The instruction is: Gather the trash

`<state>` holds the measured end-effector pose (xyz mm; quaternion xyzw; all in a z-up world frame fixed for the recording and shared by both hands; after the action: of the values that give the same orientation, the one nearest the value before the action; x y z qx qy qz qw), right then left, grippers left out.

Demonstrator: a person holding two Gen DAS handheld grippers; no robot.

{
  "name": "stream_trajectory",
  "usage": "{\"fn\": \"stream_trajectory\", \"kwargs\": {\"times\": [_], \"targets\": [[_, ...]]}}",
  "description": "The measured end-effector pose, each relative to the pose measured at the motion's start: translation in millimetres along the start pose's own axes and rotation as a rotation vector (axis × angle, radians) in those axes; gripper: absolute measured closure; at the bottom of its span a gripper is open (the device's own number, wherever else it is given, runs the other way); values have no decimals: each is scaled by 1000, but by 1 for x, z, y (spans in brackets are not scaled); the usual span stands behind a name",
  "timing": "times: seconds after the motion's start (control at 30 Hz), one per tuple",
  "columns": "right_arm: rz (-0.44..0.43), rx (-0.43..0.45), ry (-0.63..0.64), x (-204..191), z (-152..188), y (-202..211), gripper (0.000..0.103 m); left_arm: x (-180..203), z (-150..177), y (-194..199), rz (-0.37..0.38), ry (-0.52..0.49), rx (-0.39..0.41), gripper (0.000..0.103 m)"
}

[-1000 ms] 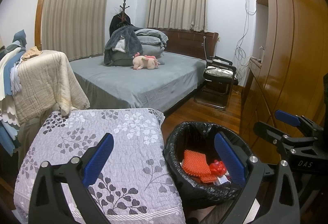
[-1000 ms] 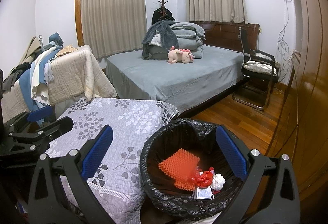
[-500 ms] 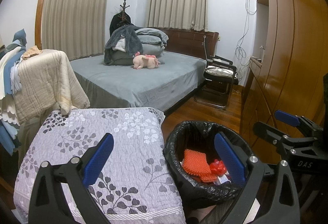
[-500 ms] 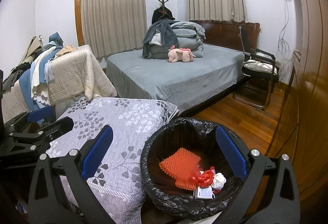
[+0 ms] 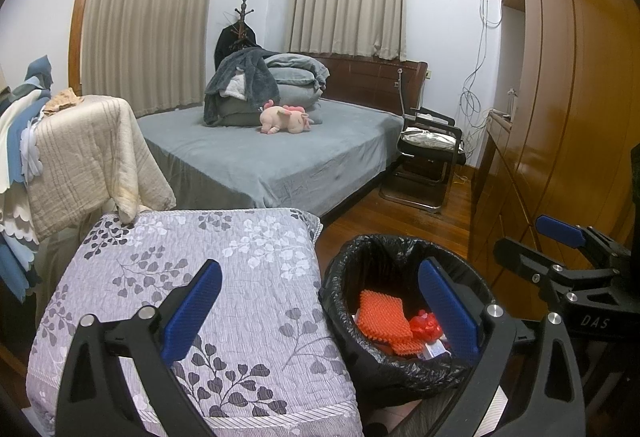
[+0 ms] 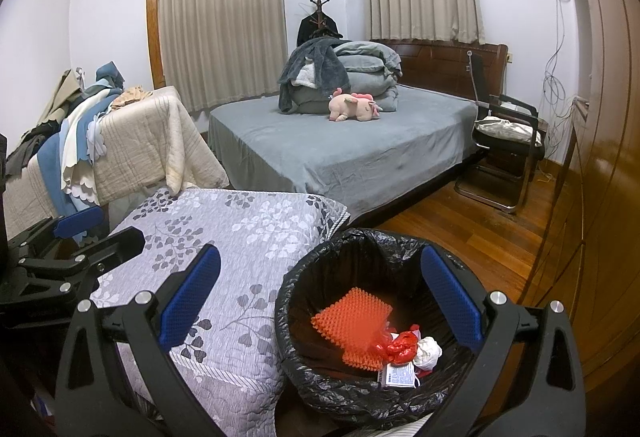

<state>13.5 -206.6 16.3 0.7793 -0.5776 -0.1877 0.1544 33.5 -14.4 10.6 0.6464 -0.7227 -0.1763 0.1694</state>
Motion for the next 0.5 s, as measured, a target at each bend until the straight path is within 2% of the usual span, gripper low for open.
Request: {"fn": "stream_trajectory", "kwargs": {"times": [0.5], "targets": [[0, 0, 2, -1, 0, 0, 5, 0, 0, 0, -1, 1, -1, 6]]}}
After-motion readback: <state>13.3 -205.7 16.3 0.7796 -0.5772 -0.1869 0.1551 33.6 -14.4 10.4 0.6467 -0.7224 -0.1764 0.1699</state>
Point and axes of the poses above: each gripper's, at about its wrist camera, not at the fingertips, and y roughly against the way its jaws point, x to its right, z to its underside, the point moved 1 cm from there along -y, roughly the way its jaws point, and after that the axes turned 9 degrees about -z, right-handed, at the moved point
